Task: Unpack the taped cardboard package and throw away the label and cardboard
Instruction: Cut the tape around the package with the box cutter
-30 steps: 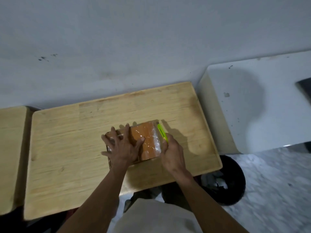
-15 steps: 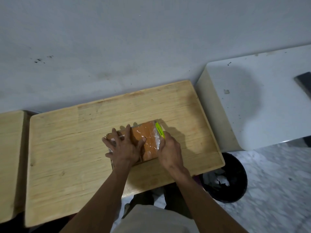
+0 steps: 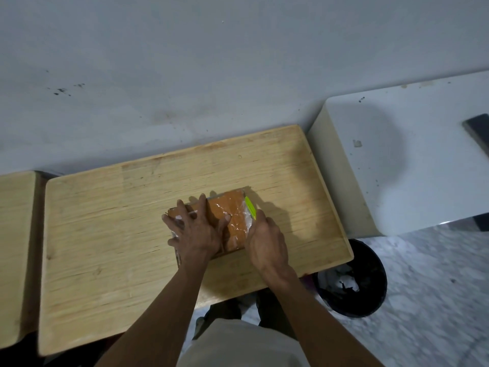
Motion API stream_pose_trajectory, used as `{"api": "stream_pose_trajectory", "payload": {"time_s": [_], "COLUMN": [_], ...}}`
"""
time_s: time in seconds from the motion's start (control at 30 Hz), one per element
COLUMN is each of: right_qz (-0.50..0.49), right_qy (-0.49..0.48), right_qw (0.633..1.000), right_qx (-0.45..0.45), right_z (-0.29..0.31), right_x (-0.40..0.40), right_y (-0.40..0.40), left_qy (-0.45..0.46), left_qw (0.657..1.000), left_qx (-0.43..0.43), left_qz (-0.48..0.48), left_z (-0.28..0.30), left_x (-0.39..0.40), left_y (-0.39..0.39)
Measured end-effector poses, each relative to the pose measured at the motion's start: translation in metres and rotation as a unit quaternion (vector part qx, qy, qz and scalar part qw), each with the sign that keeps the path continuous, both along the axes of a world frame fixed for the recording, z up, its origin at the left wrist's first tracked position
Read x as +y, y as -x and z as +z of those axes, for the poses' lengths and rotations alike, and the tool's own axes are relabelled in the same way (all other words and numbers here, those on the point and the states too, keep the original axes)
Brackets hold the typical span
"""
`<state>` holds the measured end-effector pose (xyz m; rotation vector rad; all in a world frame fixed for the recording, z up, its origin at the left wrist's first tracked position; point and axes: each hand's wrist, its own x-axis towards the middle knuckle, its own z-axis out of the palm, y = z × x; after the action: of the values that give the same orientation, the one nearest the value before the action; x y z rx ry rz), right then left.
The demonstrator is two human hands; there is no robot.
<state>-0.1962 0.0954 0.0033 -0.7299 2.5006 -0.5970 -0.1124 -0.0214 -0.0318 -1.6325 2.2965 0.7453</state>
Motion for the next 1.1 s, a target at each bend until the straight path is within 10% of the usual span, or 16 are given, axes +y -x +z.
{"api": "stream_pose_trajectory", "payload": {"time_s": [1.1], "right_qz": [-0.011], "right_qy": [0.003], "right_qw": [0.999], "right_qx": [0.03], "right_z": [0.0032], "right_x": [-0.0086], "right_y": [0.0051], "left_qy": [-0.018], "left_qw": [1.0], "left_qx": [0.012], "left_qz": [0.004], "left_z": [-0.0014], "left_x": [0.0], "left_y": [-0.0004]}}
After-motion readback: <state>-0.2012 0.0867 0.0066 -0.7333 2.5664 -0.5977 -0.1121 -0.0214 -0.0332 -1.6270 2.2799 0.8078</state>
